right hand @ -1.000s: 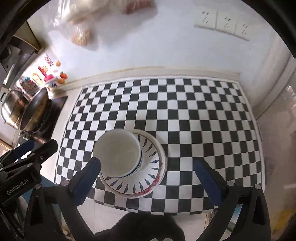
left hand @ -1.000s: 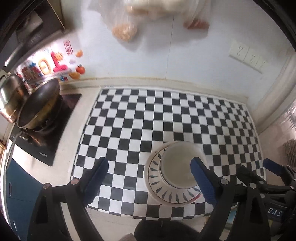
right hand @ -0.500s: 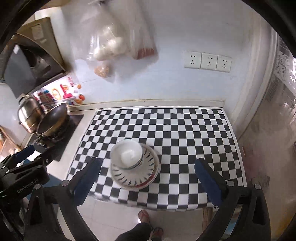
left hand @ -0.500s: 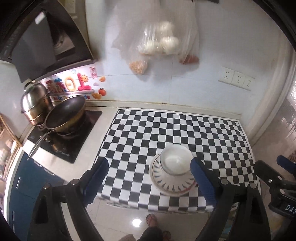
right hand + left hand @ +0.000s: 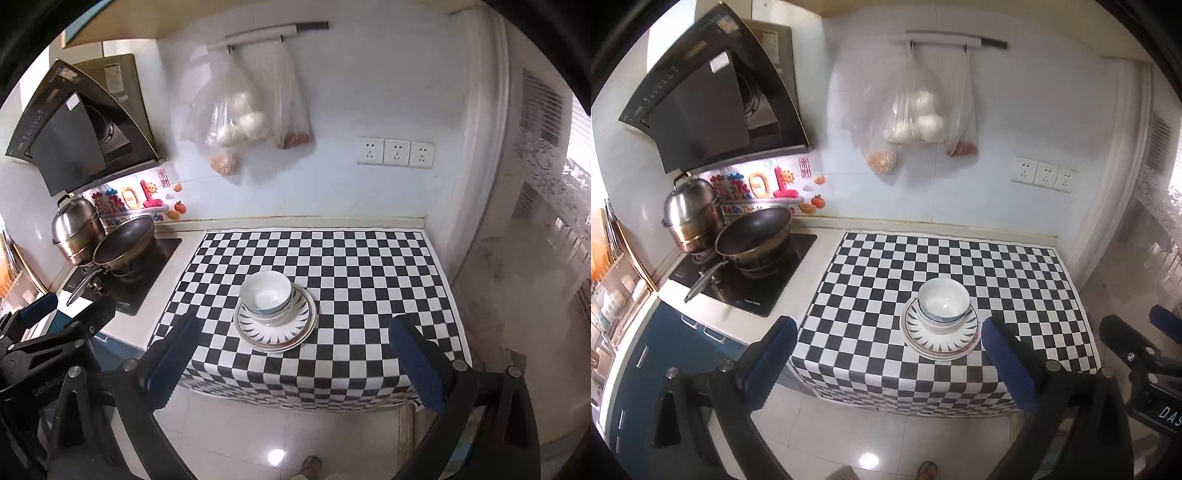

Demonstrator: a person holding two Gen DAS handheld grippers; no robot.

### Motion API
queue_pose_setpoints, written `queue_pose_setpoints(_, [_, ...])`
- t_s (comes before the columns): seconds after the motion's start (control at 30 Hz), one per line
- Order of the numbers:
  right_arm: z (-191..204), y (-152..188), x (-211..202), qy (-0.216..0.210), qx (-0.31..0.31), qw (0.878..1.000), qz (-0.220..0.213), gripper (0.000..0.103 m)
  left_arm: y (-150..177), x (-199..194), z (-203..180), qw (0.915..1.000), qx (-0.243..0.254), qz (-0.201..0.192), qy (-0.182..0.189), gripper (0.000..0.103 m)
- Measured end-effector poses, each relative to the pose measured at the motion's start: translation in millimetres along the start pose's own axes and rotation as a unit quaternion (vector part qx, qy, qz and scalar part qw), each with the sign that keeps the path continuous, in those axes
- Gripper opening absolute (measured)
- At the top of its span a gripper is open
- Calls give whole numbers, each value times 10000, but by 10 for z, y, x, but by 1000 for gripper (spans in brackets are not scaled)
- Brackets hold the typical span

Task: Organize plates and bowls

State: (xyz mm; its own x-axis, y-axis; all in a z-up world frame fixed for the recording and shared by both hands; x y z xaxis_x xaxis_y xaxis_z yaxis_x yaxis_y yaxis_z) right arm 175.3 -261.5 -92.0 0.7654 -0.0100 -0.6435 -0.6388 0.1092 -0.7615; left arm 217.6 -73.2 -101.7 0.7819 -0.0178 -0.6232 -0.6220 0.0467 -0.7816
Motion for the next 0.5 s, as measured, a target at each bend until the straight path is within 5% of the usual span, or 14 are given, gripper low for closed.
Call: queue_pose_setpoints(0.5, [542, 763, -1354, 399, 230, 9984, -341, 103, 489, -1036, 509, 9984, 368, -364, 244, 102])
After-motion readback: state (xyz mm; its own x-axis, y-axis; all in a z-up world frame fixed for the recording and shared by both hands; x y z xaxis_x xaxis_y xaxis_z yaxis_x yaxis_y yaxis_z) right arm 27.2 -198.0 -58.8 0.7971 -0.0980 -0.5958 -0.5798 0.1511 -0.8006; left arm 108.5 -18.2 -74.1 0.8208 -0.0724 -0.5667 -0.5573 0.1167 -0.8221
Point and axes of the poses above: each gripper's, at about its wrist camera, not at the fingertips, and x roughly the way its jaws point, z to its left, y to its underside, the point moved 2 cm from there along x, roughly the way its jaws point, and after that the axes turned 2 degrees about -z, right-handed, at the moved point
